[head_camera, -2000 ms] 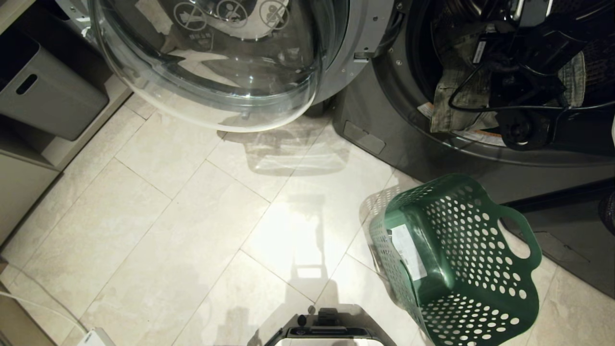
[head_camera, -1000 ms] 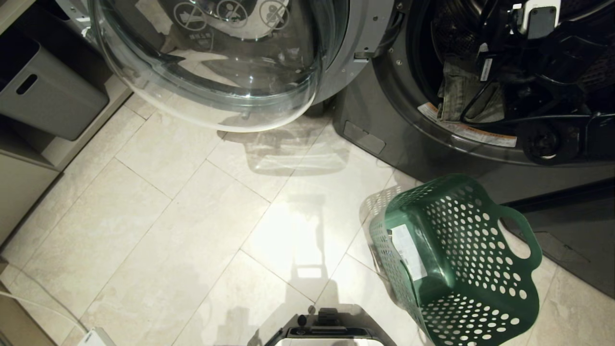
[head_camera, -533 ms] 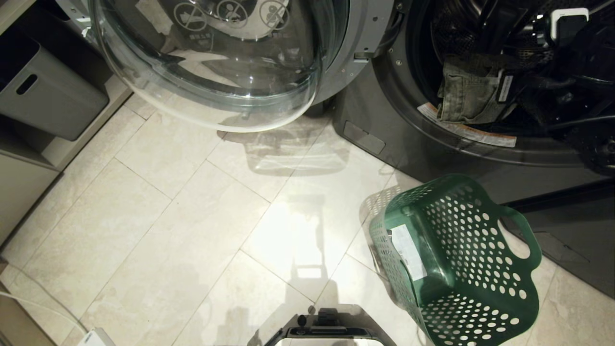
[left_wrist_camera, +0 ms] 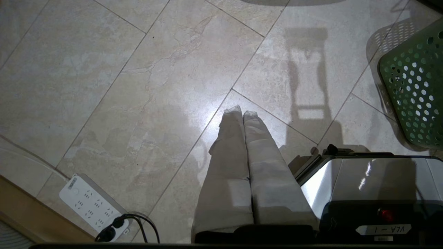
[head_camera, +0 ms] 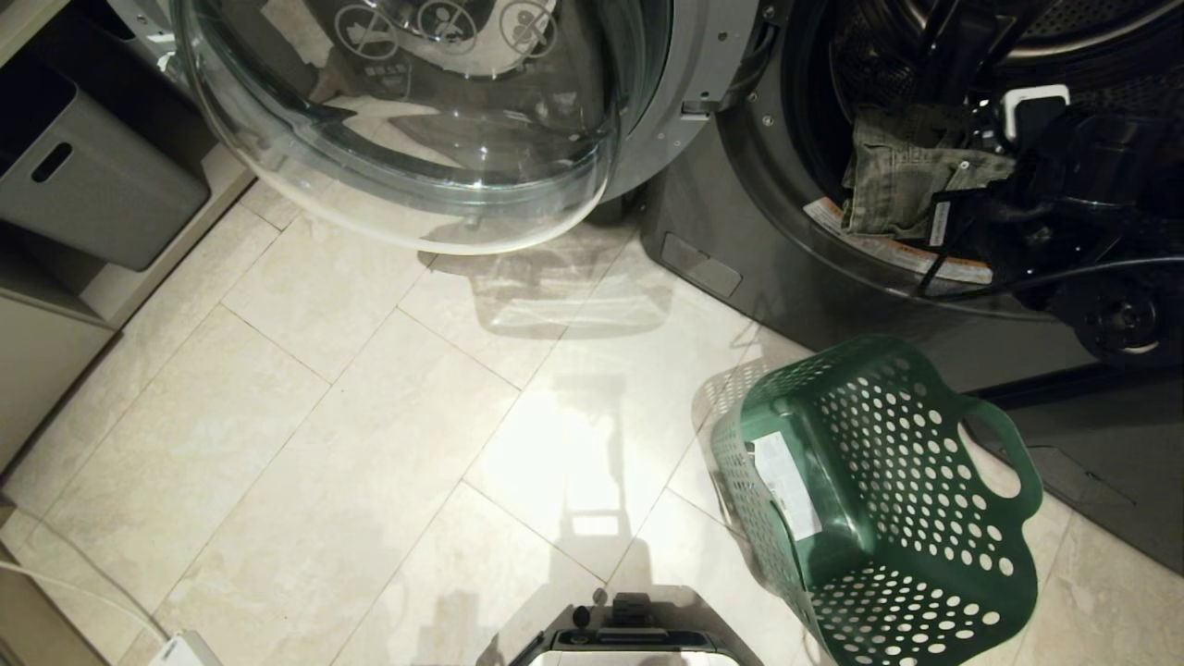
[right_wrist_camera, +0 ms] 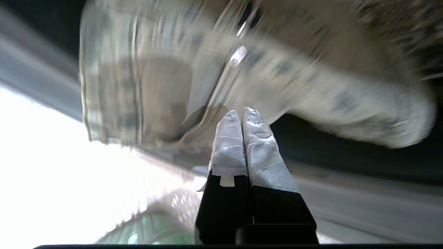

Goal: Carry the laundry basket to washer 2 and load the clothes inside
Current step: Place the clothes into the washing machine

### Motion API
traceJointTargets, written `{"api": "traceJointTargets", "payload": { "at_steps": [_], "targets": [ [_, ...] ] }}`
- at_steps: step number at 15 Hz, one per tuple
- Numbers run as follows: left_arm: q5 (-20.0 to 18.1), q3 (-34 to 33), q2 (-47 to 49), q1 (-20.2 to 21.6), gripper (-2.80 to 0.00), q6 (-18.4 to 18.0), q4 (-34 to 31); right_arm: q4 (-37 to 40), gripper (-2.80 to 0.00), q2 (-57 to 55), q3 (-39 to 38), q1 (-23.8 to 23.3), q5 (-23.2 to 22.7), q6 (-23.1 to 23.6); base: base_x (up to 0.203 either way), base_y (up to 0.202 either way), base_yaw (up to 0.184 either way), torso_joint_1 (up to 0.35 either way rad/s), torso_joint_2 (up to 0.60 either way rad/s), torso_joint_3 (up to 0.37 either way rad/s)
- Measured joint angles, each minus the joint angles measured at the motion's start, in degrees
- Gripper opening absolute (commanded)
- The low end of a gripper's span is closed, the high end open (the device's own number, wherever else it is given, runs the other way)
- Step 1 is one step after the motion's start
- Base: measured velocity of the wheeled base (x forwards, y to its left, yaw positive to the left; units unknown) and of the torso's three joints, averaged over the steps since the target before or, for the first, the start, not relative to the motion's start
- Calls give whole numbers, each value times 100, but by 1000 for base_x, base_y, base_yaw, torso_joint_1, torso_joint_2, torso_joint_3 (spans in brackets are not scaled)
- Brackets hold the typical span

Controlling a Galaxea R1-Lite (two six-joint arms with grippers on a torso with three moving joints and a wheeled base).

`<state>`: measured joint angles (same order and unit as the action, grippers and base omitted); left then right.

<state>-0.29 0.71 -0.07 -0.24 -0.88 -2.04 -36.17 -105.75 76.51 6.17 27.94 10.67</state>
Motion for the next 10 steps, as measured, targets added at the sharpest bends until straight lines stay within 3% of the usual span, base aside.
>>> {"api": "traceJointTargets", "payload": {
  "at_steps": [7, 10],
  "targets": [
    [0, 0, 0, -2, -280, 0, 0, 29, -280, -719, 414, -13, 22, 35, 0, 0, 0, 0, 0, 0],
    [0, 0, 0, -2, -280, 0, 0, 422, -280, -992, 876, -35, 37, 38, 0, 0, 0, 0, 0, 0]
  ]
}}
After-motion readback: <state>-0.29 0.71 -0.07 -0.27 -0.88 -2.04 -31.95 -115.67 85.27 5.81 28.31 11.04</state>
